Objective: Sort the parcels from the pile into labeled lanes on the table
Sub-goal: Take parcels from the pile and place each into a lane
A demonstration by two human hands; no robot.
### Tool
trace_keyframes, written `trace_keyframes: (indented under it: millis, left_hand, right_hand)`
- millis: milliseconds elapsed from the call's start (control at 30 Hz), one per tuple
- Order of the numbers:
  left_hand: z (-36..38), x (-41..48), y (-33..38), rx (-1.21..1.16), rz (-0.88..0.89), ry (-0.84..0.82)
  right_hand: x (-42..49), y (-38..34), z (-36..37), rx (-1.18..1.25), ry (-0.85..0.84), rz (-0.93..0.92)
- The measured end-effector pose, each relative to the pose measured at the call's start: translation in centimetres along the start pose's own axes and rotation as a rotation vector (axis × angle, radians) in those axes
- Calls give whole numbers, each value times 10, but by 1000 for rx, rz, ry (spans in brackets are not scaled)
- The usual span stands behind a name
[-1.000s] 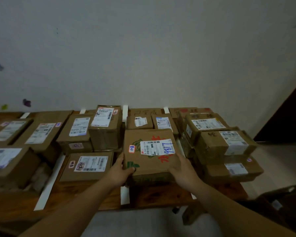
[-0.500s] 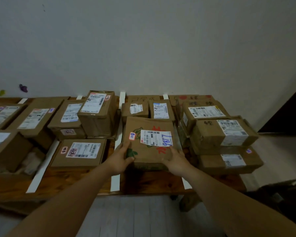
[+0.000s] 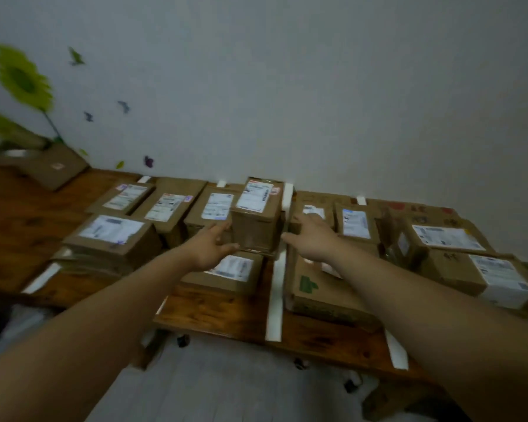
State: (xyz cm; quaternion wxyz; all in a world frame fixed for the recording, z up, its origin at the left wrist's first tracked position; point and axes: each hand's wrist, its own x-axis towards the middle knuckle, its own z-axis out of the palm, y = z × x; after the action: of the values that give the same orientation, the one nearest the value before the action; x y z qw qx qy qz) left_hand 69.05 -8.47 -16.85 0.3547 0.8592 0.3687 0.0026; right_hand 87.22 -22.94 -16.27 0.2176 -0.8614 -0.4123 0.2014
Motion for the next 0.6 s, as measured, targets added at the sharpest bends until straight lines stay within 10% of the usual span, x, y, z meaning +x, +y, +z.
trace_keyframes:
  millis: [600]
  left_hand:
    - [-354,-115,-329,-52,-305,451]
  right_hand:
    - [84,-439,174,-130,-109,-437]
